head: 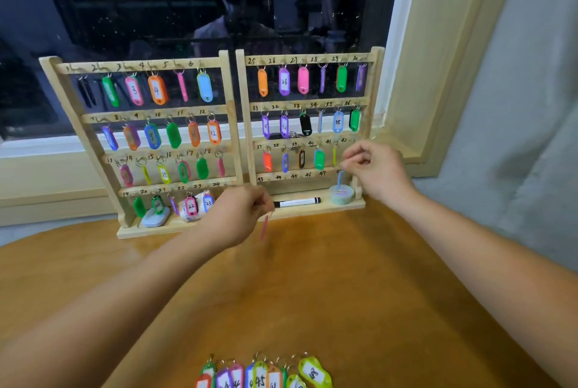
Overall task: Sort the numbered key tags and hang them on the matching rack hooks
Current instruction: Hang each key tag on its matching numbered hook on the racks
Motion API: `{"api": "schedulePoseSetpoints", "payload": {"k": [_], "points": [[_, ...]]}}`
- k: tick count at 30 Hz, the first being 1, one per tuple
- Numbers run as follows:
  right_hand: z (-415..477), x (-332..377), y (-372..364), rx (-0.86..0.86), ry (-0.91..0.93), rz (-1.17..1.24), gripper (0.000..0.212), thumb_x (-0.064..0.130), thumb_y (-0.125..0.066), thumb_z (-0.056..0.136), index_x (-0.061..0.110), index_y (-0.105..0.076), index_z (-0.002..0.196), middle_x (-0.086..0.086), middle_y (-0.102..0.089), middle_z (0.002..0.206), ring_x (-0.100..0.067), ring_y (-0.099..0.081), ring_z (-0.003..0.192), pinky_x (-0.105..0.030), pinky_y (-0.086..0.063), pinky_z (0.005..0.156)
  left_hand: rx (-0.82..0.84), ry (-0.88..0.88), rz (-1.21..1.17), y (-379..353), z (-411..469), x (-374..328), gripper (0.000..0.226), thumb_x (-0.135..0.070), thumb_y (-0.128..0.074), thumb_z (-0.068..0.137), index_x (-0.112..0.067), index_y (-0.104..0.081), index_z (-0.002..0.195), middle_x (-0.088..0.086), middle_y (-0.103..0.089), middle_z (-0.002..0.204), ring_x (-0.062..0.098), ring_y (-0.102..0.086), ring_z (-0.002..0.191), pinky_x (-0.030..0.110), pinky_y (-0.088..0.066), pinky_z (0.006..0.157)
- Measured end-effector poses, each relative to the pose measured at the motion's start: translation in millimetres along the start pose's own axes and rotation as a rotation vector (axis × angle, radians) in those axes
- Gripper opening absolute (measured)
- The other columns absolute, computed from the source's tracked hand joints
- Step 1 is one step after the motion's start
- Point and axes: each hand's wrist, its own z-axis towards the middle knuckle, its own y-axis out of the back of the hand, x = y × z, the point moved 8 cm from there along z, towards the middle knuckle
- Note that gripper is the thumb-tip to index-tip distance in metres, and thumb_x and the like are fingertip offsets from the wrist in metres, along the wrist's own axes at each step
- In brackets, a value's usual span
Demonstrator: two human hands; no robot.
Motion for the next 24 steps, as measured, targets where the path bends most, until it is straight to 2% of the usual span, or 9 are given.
{"api": "schedulePoseSetpoints", "payload": {"k": [2,4,5,8,12,16,20,22,24], "points": [[14.4,-3.5,15.9,-0.091,-0.011,-0.018,0.026,0.012,-0.083,0.09,0.033,-0.071,0.081,0.009,-0.076,0.079,-0.008,-0.073,0.082,-0.024,-0.056,0.08,-0.007,-0.023,-0.01,1.3,17.8,-14.2,0.021,-0.007,-0.06,0.103,-0.021,-0.067,0.089,-0.013,-0.066,0.088,0.007,-0.061,0.081,0.02,-0.041,0.065],[26.9,-6.6,28.5,-0.157,-0.023,-0.014,0.026,0.01,-0.078,0.092,0.032,-0.07,0.081,0.011,-0.075,0.081,-0.005,-0.071,0.082,-0.01,-0.049,0.07,-0.019,-0.047,-0.023,2.4,36.0,-29.5,0.019,-0.011,-0.061,0.104,-0.021,-0.066,0.089,-0.009,-0.069,0.088,0.014,-0.064,0.082,0.022,-0.045,0.065],[32.4,-8.8,32.9,-0.179,-0.036,-0.005,0.025,0.009,-0.076,0.092,0.031,-0.071,0.081,0.01,-0.076,0.082,-0.005,-0.071,0.083,-0.008,-0.045,0.065,-0.026,-0.055,-0.038,3.3,45.3,-36.9,0.017,-0.014,-0.061,0.105,-0.021,-0.066,0.09,-0.007,-0.071,0.088,0.016,-0.066,0.083,0.025,-0.049,0.067],[46.0,-14.6,39.3,-0.221,-0.067,-0.009,0.02,0.009,-0.076,0.091,0.028,-0.074,0.084,0.006,-0.077,0.083,-0.009,-0.07,0.079,-0.02,-0.046,0.066,-0.053,-0.081,-0.121,5.1,71.0,-59.4,0.011,-0.017,-0.064,0.105,-0.018,-0.071,0.096,-0.005,-0.074,0.091,0.017,-0.07,0.087,0.033,-0.057,0.077],[56.2,-21.6,33.8,-0.202,-0.108,-0.013,0.011,0.01,-0.08,0.09,0.02,-0.075,0.092,0.006,-0.074,0.077,-0.002,-0.064,0.072,-0.02,-0.043,0.065,-0.091,-0.109,-0.195,1.7,100.9,-83.9,0.01,-0.017,-0.066,0.103,-0.02,-0.072,0.095,-0.012,-0.071,0.087,0.002,-0.063,0.08,0.024,-0.047,0.071],[61.7,-28.0,26.4,-0.211,-0.121,-0.019,0.015,0.013,-0.082,0.089,0.024,-0.072,0.086,0.01,-0.069,0.074,-0.002,-0.06,0.066,-0.021,-0.041,0.063,-0.125,-0.095,-0.228,-6.1,127.0,-103.1,0.012,-0.017,-0.066,0.102,-0.021,-0.074,0.094,-0.01,-0.071,0.084,0.006,-0.063,0.076,0.028,-0.052,0.069],[67.7,-34.9,23.6,-0.227,-0.16,-0.012,0.023,0.012,-0.082,0.088,0.029,-0.068,0.08,0.011,-0.069,0.076,-0.013,-0.066,0.077,-0.023,-0.042,0.07,-0.151,-0.109,-0.204,-16.9,151.1,-123.4,0.011,-0.016,-0.066,0.102,-0.019,-0.076,0.097,-0.006,-0.071,0.089,0.011,-0.061,0.079,0.027,-0.047,0.066],[67.1,-36.4,22.1,-0.225,-0.16,-0.036,0.02,0.012,-0.079,0.09,0.029,-0.07,0.082,0.009,-0.071,0.08,-0.016,-0.069,0.083,-0.024,-0.046,0.07,-0.177,-0.11,-0.176,-20.9,162.1,-131.1,0.011,-0.017,-0.067,0.101,-0.023,-0.074,0.095,-0.013,-0.067,0.083,0.012,-0.063,0.084,0.026,-0.044,0.068],[64.8,-37.8,22.2,-0.236,-0.144,-0.048,0.015,0.011,-0.072,0.092,0.025,-0.075,0.089,0.005,-0.074,0.086,-0.018,-0.071,0.087,-0.026,-0.052,0.074,-0.212,-0.098,-0.136,-22.6,170.2,-135.5,0.017,-0.016,-0.065,0.1,-0.029,-0.071,0.09,-0.017,-0.064,0.078,0.014,-0.065,0.086,0.029,-0.05,0.073]]}}
